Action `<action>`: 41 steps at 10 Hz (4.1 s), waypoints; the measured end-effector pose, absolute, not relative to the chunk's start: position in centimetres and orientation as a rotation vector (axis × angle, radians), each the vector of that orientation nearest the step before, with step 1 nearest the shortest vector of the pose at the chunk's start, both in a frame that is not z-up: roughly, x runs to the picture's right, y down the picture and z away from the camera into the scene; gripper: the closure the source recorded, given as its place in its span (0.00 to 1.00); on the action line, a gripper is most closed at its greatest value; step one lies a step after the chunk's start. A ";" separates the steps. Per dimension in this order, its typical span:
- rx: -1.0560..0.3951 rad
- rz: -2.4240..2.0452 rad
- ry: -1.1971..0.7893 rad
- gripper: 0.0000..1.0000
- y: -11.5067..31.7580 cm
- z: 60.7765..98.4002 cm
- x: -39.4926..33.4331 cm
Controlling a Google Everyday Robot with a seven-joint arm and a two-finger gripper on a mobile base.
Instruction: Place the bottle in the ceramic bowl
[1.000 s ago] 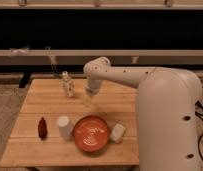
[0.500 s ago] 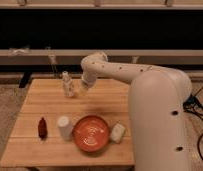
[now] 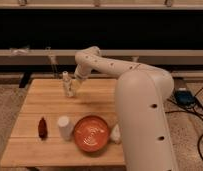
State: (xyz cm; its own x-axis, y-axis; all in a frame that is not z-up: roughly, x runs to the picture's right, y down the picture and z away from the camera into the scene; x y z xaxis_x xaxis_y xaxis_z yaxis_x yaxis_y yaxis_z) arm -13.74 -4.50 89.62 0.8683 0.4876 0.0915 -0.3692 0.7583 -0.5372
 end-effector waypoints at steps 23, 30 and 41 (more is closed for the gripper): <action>-0.710 0.448 -0.354 0.34 -2.6 88.7 -18.6; -0.569 0.592 -0.315 0.34 -4.0 90.0 -18.0; -0.584 0.715 -0.384 0.34 -3.9 90.5 -18.7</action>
State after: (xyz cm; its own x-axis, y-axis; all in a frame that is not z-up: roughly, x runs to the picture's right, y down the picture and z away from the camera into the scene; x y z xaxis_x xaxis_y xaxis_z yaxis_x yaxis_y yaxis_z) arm -18.66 -3.91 90.55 0.6974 0.7047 0.1309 -0.4987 0.6082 -0.6176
